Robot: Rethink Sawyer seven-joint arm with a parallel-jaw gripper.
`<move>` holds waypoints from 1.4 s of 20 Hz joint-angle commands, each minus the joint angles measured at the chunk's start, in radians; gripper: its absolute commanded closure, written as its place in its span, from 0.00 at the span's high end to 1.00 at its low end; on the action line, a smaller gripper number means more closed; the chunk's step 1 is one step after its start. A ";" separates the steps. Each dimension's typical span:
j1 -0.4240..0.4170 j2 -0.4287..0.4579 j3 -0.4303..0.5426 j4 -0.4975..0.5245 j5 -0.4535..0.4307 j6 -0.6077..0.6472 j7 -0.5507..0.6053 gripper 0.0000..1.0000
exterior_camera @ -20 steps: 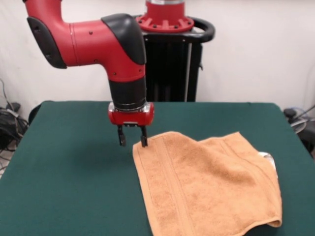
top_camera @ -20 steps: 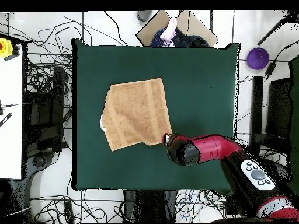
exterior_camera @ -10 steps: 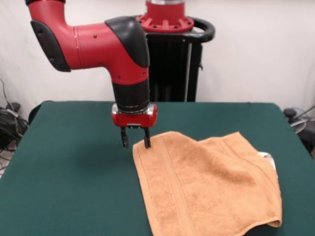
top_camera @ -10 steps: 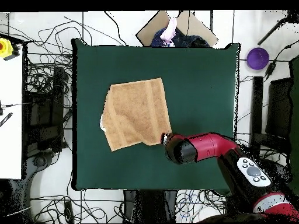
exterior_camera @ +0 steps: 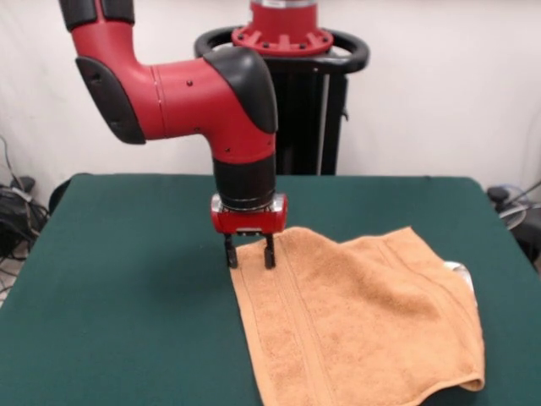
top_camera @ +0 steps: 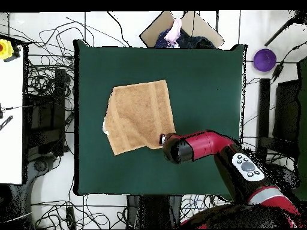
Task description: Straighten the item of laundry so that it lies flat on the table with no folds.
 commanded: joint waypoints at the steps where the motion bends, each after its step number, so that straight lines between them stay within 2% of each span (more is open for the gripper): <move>1: 0.044 0.080 -0.041 -0.131 -0.066 0.022 -0.059 1.00; 5: 0.012 0.105 -0.029 -0.125 -0.047 -0.013 -0.052 1.00; 9: -0.038 0.074 -0.005 -0.070 -0.031 -0.023 -0.071 1.00; 15: -0.084 0.036 0.031 -0.044 0.000 0.009 -0.111 1.00; 28: -0.059 0.075 -0.007 -0.089 -0.054 -0.018 -0.080 1.00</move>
